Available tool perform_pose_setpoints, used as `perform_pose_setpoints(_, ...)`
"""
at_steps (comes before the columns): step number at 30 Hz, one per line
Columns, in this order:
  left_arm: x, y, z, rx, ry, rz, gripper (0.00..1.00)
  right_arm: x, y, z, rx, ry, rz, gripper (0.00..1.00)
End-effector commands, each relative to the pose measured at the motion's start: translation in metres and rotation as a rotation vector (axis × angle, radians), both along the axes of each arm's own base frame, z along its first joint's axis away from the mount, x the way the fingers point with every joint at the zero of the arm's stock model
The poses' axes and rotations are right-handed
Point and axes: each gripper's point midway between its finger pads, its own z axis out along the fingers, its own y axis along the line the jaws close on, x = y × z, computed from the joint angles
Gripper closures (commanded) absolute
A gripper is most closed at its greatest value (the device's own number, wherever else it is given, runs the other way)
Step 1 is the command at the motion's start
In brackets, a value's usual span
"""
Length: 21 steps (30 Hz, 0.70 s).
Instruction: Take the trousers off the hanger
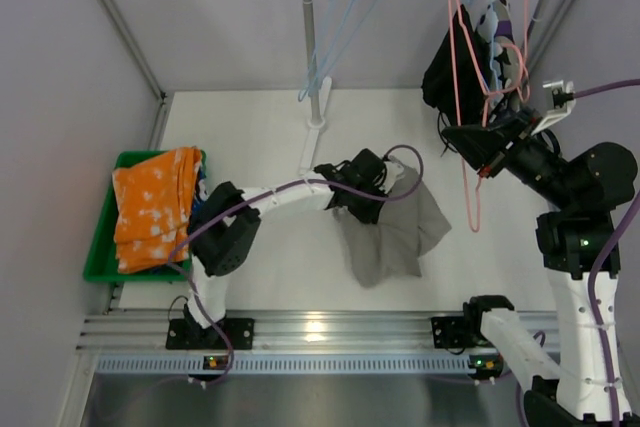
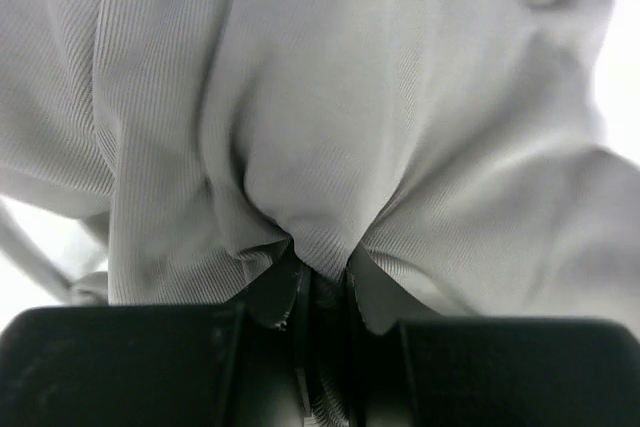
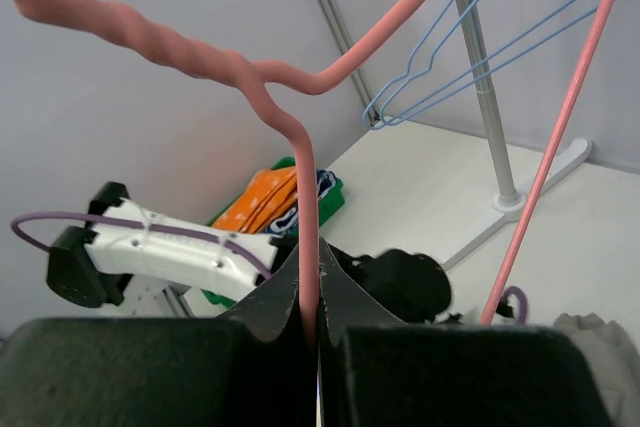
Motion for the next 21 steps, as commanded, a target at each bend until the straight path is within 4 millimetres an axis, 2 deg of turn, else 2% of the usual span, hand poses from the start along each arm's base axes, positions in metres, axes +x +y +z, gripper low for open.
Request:
perform_pose_setpoints(1, -0.029, 0.012, 0.107, -0.222, -0.052, -0.091, 1.00, -0.007, -0.004, 0.000, -0.027, -0.032, -0.015, 1.00)
perform_pose_setpoints(2, -0.027, 0.017, 0.127, -0.271, -0.060, -0.076, 1.00, -0.007, -0.004, 0.000, -0.026, -0.031, -0.015, 1.00)
perform_pose_setpoints(3, -0.031, 0.024, 0.160, -0.333, -0.086, -0.074, 1.00, -0.007, -0.004, -0.002, -0.025, -0.026, -0.013, 1.00)
perform_pose_setpoints(4, -0.036, 0.027, 0.182, -0.389, -0.073, -0.094, 1.00, -0.007, -0.004, -0.003, -0.024, -0.026, -0.013, 1.00)
perform_pose_setpoints(5, -0.031, 0.039, 0.197, -0.422, -0.061, -0.063, 1.00, -0.007, -0.003, -0.004, -0.023, -0.027, -0.011, 1.00)
perform_pose_setpoints(6, -0.035, 0.048, 0.224, -0.476, -0.087, -0.070, 1.00, -0.008, -0.003, -0.005, -0.025, -0.030, -0.011, 1.00)
perform_pose_setpoints(8, -0.030, 0.067, 0.251, -0.522, -0.122, -0.057, 1.00, -0.009, -0.004, -0.006, -0.035, -0.036, -0.012, 1.00)
perform_pose_setpoints(9, -0.028, 0.082, 0.274, -0.555, -0.168, -0.046, 1.00, -0.011, -0.003, -0.007, -0.043, -0.041, -0.010, 1.00)
perform_pose_setpoints(10, -0.032, 0.086, 0.285, -0.573, -0.191, -0.051, 1.00, -0.011, -0.003, -0.007, -0.043, -0.039, -0.010, 1.00)
perform_pose_setpoints(11, -0.030, 0.102, 0.305, -0.604, -0.236, -0.031, 1.00, -0.012, -0.003, -0.008, -0.048, -0.042, -0.008, 1.00)
perform_pose_setpoints(14, -0.022, 0.131, 0.344, -0.665, -0.322, 0.018, 1.00, -0.014, -0.003, -0.009, -0.060, -0.048, -0.007, 1.00)
perform_pose_setpoints(16, -0.024, 0.151, 0.381, -0.704, -0.414, 0.047, 1.00, -0.013, -0.003, -0.010, -0.062, -0.047, -0.005, 1.00)
perform_pose_setpoints(17, -0.016, 0.167, 0.393, -0.712, -0.453, 0.095, 1.00, -0.014, -0.003, -0.010, -0.065, -0.051, -0.002, 1.00)
perform_pose_setpoints(19, -0.018, 0.195, 0.427, -0.741, -0.553, 0.156, 1.00, -0.014, -0.003, -0.010, -0.068, -0.052, 0.000, 1.00)
perform_pose_setpoints(20, -0.009, 0.217, 0.436, -0.730, -0.601, 0.226, 1.00, -0.014, -0.003, -0.010, -0.073, -0.058, 0.000, 1.00)
perform_pose_setpoints(21, -0.013, 0.232, 0.449, -0.728, -0.653, 0.262, 1.00, -0.015, -0.002, -0.009, -0.075, -0.062, 0.003, 1.00)
